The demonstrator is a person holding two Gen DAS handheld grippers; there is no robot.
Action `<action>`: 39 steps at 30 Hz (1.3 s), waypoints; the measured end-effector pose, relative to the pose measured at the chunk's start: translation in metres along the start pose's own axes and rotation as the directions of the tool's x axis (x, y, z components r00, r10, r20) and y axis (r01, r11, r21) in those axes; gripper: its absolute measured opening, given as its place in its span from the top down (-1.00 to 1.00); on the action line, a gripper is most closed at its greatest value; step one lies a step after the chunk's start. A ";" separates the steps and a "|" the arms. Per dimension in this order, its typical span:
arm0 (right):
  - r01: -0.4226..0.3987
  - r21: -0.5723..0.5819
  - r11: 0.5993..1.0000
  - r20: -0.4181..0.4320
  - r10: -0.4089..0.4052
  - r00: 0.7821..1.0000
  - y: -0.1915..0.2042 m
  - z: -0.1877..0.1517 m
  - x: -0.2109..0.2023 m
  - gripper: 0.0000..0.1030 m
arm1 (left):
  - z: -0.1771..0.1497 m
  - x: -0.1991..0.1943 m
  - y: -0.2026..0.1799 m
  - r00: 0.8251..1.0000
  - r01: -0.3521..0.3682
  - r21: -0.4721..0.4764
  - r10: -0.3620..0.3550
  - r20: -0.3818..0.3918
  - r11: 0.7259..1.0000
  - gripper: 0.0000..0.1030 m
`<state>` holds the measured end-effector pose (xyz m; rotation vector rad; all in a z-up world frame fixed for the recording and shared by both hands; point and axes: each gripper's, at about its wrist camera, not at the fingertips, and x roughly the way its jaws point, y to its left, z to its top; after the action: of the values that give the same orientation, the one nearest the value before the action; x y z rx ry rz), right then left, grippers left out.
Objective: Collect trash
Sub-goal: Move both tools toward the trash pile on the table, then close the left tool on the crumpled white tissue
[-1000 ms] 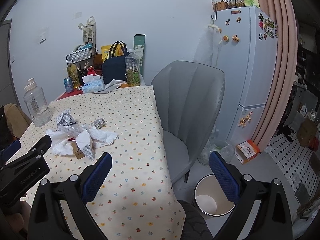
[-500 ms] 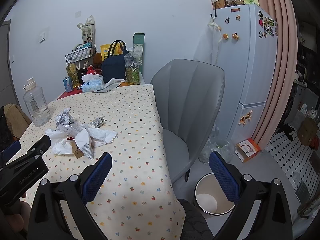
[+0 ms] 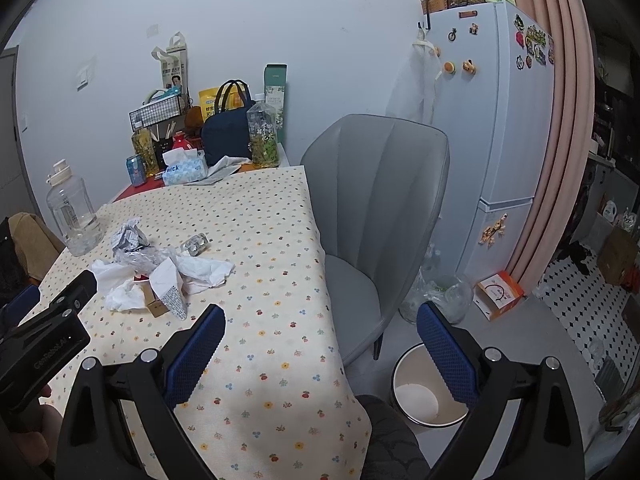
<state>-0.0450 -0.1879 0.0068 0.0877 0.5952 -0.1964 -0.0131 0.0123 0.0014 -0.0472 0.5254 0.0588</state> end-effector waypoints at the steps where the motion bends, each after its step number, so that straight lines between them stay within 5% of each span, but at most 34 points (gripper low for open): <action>1: 0.000 -0.001 1.000 0.000 0.000 1.000 0.000 0.000 0.000 -0.82 | 0.000 0.000 0.000 1.000 -0.001 -0.001 0.001 -0.001 1.000 -0.91; 19: -0.014 0.002 1.000 -0.007 0.014 1.000 0.004 0.008 0.008 -0.85 | 0.005 0.007 0.011 1.000 -0.011 -0.028 0.011 -0.003 1.000 -0.91; 39: -0.179 -0.075 0.981 -0.084 0.172 0.981 0.062 0.021 0.058 -0.65 | 0.010 0.047 0.074 0.997 -0.066 -0.113 0.060 -0.056 0.991 -0.80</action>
<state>0.0262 -0.1391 -0.0066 0.0684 0.6681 0.0029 0.0277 0.0887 -0.0160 -0.1449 0.5752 0.1497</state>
